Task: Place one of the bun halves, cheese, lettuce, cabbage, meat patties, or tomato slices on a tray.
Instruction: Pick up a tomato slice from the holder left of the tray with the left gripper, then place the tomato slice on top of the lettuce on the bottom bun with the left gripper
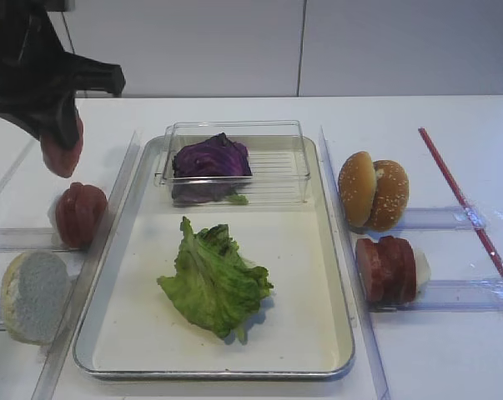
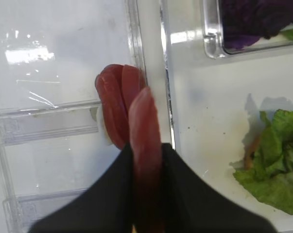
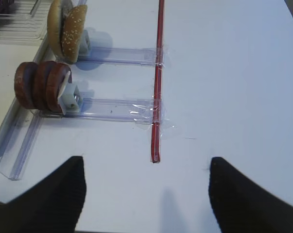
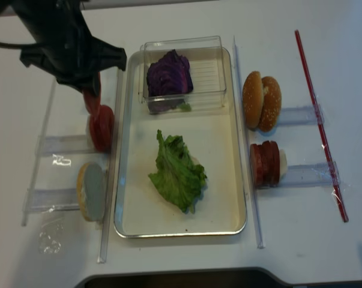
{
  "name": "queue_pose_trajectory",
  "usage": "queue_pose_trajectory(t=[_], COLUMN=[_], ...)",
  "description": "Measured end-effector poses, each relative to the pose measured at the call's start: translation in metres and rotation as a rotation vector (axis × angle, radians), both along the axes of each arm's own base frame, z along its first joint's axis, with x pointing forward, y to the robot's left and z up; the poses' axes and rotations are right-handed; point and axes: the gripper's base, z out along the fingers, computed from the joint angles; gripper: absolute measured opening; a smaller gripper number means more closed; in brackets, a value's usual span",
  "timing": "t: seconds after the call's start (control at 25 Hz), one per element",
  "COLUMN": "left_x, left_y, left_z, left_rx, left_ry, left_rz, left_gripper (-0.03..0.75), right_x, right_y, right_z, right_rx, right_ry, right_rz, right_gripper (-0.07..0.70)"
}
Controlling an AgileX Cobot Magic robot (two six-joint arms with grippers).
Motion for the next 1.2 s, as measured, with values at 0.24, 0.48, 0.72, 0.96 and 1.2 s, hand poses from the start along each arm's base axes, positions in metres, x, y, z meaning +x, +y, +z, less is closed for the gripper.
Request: queue_pose_trajectory(t=[0.24,0.48,0.72,0.96,1.2], left_x=[-0.027,-0.067,-0.088,-0.091,-0.095], left_y=[-0.001,-0.009,-0.011,-0.021,-0.035], left_z=[0.013,0.011,0.006,-0.023,-0.036], left_rx=[-0.021,-0.055,-0.108,-0.242,-0.398], left_ry=[-0.043,-0.068,-0.113,-0.098,-0.096], left_rz=[-0.014,-0.042,-0.028,-0.020,-0.087], left_gripper=[0.115,0.115,0.115,0.115,0.115], right_x=[0.000,0.000,0.000,0.000,0.000], right_y=[0.000,0.000,0.000,0.000,0.000], right_z=[0.000,0.000,0.000,0.000,0.000], right_rx=[0.000,0.000,0.000,0.000,0.000], right_ry=[0.000,0.000,0.000,0.000,0.000], right_rz=[0.000,0.000,0.000,0.000,0.000], right_gripper=[0.562,0.562,0.562,0.562,0.562])
